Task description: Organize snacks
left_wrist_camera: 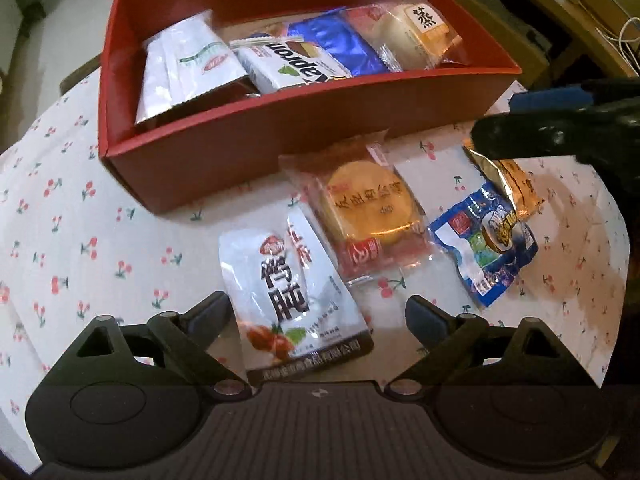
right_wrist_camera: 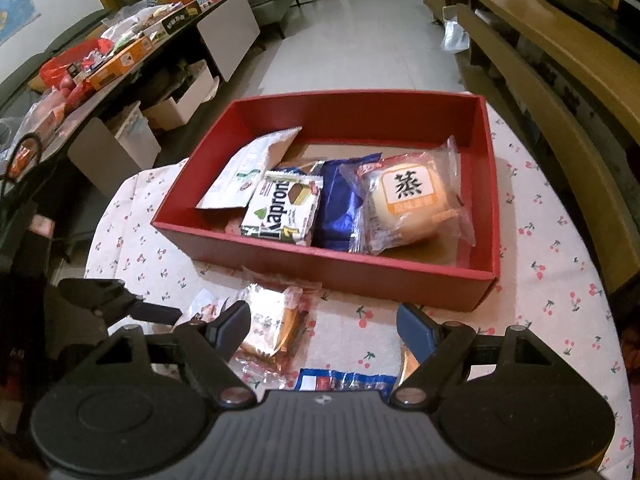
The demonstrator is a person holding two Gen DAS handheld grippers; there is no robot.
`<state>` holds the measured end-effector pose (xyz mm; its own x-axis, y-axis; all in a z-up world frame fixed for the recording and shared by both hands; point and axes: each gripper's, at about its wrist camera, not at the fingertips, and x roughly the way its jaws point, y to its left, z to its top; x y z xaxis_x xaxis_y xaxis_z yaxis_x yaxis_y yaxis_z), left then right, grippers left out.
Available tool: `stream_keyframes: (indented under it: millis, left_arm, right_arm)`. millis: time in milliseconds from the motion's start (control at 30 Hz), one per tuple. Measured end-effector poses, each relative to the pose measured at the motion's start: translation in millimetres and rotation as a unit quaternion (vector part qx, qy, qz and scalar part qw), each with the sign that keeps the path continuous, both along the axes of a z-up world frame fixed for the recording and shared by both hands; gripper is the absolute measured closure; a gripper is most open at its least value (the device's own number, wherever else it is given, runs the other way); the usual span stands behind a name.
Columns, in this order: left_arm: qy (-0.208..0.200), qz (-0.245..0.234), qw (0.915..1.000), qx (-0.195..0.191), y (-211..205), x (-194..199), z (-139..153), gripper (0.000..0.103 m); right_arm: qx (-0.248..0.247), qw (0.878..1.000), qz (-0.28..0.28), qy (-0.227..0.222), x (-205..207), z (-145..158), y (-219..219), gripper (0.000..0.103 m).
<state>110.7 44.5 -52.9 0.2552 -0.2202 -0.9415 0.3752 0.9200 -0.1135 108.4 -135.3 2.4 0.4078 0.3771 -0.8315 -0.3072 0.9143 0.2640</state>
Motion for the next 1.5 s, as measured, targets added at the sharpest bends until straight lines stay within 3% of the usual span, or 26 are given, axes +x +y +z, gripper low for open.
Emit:
stream_keyframes:
  millis: [133, 233, 333, 500, 933, 1367, 1500]
  left_arm:
    - [0.0, 0.049, 0.9987, 0.012, 4, 5, -4, 0.006]
    - [-0.002, 0.086, 0.9963, 0.0, 11, 8, -2, 0.009]
    - [-0.006, 0.105, 0.9945, 0.004, 12, 8, 0, 0.015]
    - [-0.008, 0.118, 0.993, -0.003, 12, 0, 6, 0.037]
    - [-0.014, 0.159, 0.9872, 0.007, 19, -16, 22, 0.038]
    - [-0.011, 0.17, 0.9849, 0.033, 25, -16, 11, 0.037]
    - [-0.014, 0.166, 0.9852, 0.04, 23, -16, 10, 0.036]
  right_arm:
    - [-0.007, 1.0, 0.008, 0.005, 1, -5, 11, 0.01]
    - [-0.008, 1.0, 0.008, 0.016, 6, -12, 20, 0.01]
    - [-0.008, 1.0, 0.013, 0.023, 9, -17, 29, 0.01]
    - [-0.014, 0.999, 0.017, 0.032, 12, -23, 37, 0.01]
    - [0.009, 0.998, 0.01, 0.063, 16, -38, 49, 0.01]
    - [-0.039, 0.998, 0.011, 0.054, 16, -59, 74, 0.01]
    - [-0.035, 0.997, 0.015, 0.061, 17, -60, 75, 0.002]
